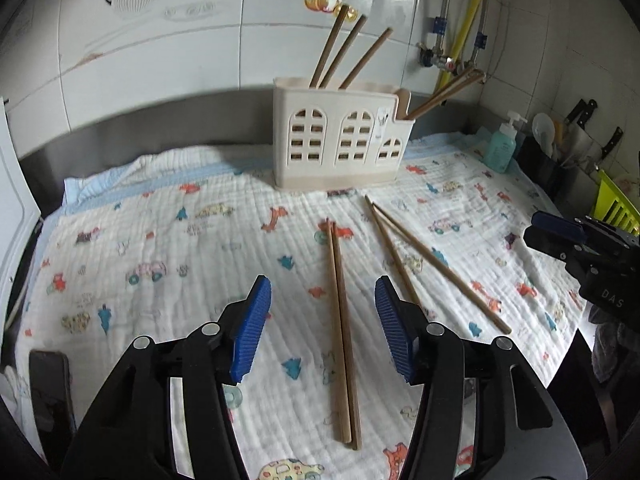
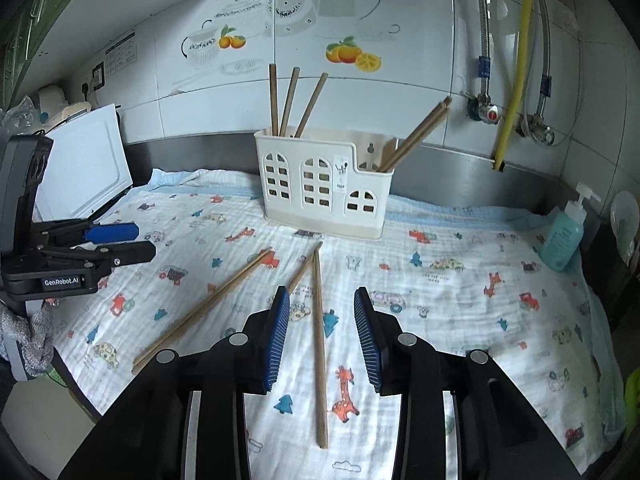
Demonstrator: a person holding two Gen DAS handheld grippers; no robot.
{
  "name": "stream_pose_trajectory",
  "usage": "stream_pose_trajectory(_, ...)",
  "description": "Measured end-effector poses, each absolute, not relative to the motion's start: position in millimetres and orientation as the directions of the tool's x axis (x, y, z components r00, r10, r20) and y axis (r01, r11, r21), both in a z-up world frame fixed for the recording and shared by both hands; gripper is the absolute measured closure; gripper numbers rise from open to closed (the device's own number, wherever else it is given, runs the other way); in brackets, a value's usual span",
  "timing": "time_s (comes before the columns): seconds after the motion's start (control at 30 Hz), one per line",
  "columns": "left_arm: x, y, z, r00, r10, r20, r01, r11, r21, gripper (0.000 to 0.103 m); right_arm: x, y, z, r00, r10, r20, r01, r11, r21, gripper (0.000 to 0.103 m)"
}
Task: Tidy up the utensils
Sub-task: 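Withdraw both grippers from the holder toward the remaining chopsticks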
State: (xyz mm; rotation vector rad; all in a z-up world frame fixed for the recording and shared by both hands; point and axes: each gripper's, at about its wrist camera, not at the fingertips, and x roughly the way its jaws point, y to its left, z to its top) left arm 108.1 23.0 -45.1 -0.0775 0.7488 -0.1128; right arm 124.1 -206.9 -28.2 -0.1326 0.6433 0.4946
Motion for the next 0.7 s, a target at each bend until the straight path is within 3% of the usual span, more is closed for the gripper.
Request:
stream_pose_trajectory(0.3,106.7,20.4,-93.9,0.657,-0.105,-0.747,0.034,0.993,-0.110,0.050,118.9,-213.6,-57.7,0.664,0.376,-0.646,-0.454,0.889,0.051,0.070)
stream_pose_trajectory(0.7,117.5,20.2,-110.6,0.629,-0.080,-0.774,0.022,0.996,-0.085,0.051,123.4,-216.7,-69.6,0.645,0.370,-0.669,-0.442,0.894,0.069,0.070)
